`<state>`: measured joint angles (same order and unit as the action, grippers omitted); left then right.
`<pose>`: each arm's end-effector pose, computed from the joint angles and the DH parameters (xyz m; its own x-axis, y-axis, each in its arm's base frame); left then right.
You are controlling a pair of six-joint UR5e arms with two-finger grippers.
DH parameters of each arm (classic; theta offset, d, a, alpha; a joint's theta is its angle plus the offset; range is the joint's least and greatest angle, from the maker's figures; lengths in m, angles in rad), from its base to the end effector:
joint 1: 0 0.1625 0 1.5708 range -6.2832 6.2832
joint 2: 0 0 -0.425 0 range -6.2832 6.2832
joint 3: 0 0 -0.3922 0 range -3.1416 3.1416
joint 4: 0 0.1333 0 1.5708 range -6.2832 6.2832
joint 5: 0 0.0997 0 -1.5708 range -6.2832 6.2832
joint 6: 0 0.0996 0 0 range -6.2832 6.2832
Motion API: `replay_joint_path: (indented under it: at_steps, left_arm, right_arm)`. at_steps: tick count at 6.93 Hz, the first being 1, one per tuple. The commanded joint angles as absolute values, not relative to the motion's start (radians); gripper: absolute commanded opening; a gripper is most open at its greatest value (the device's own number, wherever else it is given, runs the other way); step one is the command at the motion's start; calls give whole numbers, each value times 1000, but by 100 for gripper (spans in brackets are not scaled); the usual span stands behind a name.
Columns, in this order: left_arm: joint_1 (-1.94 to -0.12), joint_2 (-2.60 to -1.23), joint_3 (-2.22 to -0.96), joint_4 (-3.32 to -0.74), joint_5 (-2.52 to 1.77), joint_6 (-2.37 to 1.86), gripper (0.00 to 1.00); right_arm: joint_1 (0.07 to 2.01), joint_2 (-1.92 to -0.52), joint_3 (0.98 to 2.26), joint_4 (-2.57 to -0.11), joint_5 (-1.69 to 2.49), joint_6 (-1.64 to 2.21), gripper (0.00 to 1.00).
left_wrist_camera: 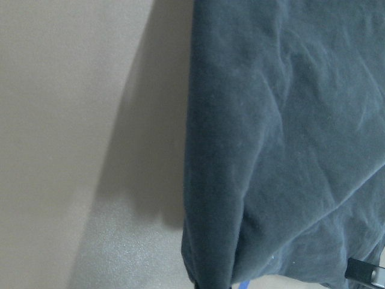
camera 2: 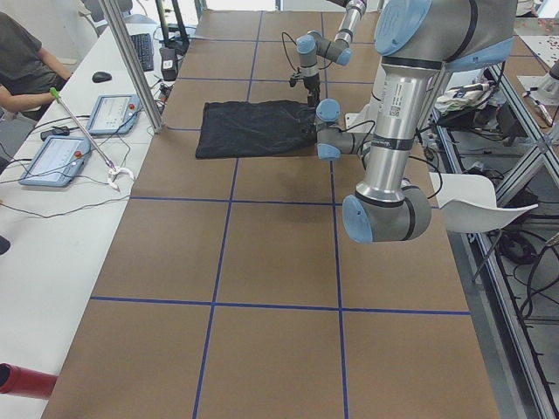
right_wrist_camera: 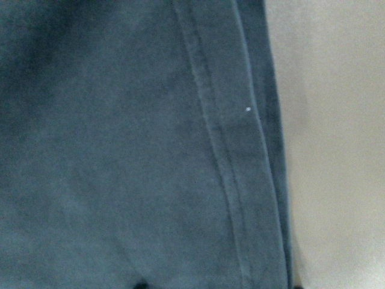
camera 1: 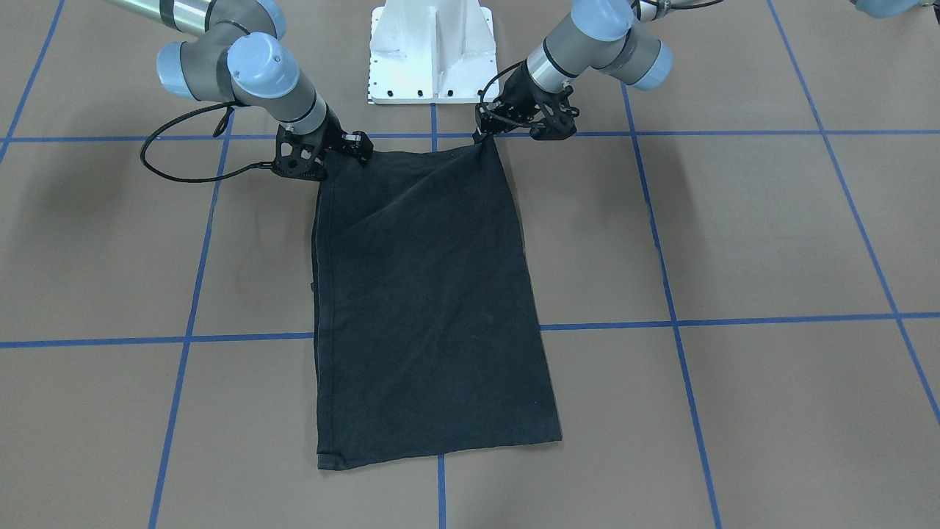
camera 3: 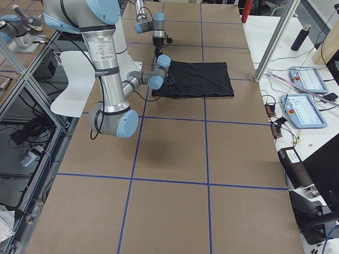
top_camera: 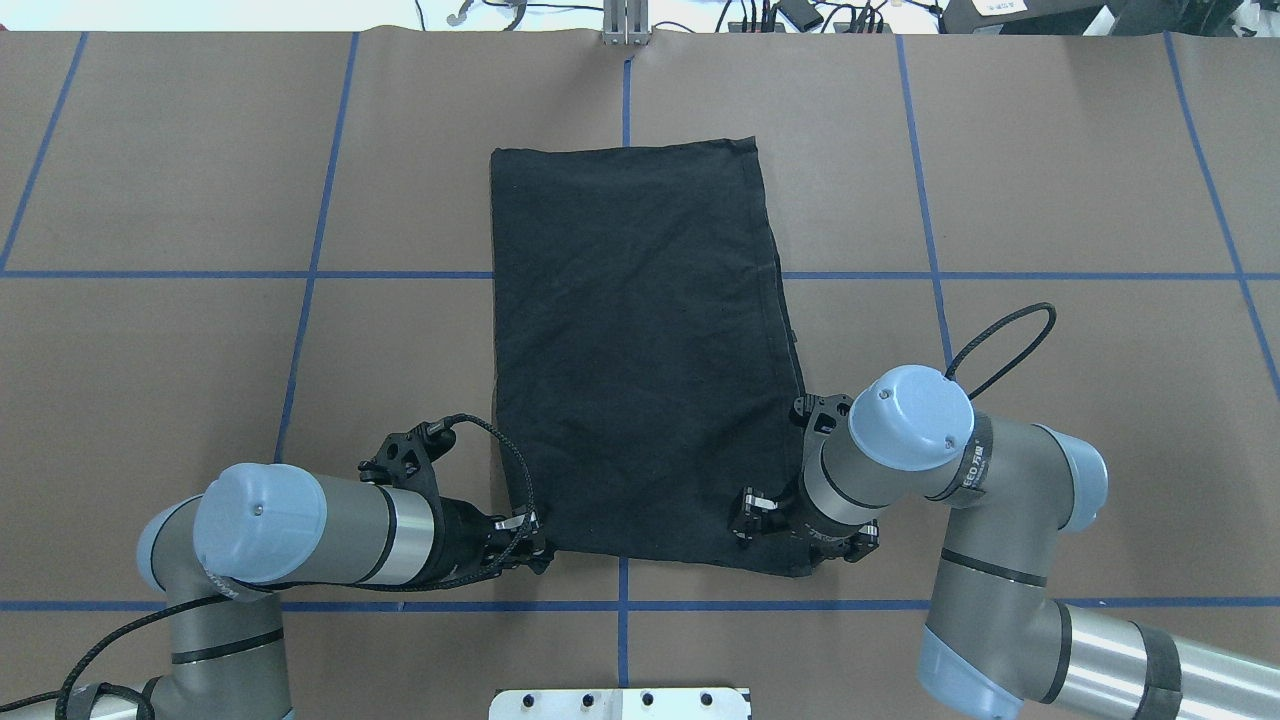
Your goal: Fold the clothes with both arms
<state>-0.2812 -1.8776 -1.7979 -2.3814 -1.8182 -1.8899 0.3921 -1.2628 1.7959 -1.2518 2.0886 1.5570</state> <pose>0.5293 -0.2663 0.2926 0.1922 -0.3721 -0.9081 0.1054 0.9278 -0.3579 -0.5200 -0.3059 0.3501 0.6082 0.2385 0.7571 0.0206 0.9487 -0.3155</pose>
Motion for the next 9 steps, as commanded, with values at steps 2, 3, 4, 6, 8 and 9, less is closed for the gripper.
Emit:
replay_joint_path:
  at_steps: [2, 3, 4, 6, 8, 9]
  left_arm:
    - [-281, -1878, -1798, -2382, -1818, -1890, 0]
    - [-281, -1878, -1798, -2382, -1818, -1890, 0]
    - [-281, -1878, -1799, -2381, -1818, -1890, 0]
    - [-282, -1878, -1799, -2382, -1818, -1890, 0]
    - [-284, -1878, -1799, -2382, -1818, -1890, 0]
    - [-284, -1878, -1799, -2382, -1818, -1890, 0]
  right_arm:
    - [393, -1264, 1793, -1252, 2088, 1557, 66]
    - [394, -1264, 1793, -1252, 2088, 1559, 66]
    - [394, -1262, 1793, -1252, 2088, 1559, 48]
    - [394, -1258, 1796, -1250, 2062, 1559, 2]
    - [394, -1258, 1802, -1249, 2072, 1559, 0]
    - [394, -1258, 1812, -1250, 2074, 1559, 0]
